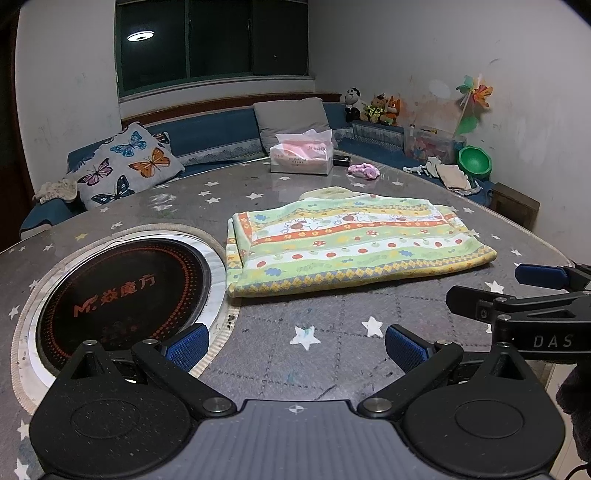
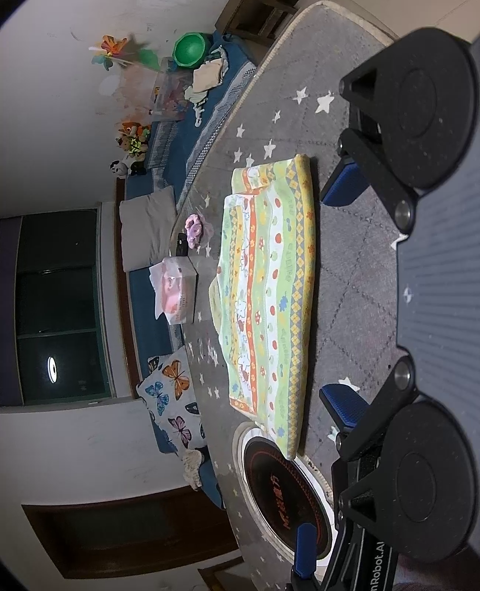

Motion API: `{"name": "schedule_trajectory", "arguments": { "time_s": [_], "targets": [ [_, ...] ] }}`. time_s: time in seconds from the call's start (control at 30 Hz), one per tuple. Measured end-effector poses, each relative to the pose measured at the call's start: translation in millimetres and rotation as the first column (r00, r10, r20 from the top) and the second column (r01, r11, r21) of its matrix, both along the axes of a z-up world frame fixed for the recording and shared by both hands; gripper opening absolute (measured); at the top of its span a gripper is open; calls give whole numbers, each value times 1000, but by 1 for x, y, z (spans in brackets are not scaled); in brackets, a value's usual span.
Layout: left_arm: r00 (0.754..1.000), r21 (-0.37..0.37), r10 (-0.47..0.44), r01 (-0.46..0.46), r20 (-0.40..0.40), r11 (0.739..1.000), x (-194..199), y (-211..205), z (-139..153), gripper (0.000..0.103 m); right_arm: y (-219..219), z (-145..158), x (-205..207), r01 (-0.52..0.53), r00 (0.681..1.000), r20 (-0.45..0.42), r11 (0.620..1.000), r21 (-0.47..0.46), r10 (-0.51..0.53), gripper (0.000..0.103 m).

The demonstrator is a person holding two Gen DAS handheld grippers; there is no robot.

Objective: Fold clothes

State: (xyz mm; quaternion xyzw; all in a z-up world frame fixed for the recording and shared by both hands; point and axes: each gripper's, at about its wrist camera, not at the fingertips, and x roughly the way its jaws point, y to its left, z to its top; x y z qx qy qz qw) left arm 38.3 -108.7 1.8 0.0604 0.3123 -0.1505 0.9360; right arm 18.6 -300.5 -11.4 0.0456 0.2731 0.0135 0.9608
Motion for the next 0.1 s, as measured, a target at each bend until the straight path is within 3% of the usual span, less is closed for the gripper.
{"name": "schedule_trajectory", "arguments": {
  "time_s": [0.1],
  "targets": [
    [1000, 1, -2, 2, -6, 1000, 3, -1, -1, 103, -1, -2, 4, 2, 1000, -7, 1000, 2, -1, 103]
  ]
}}
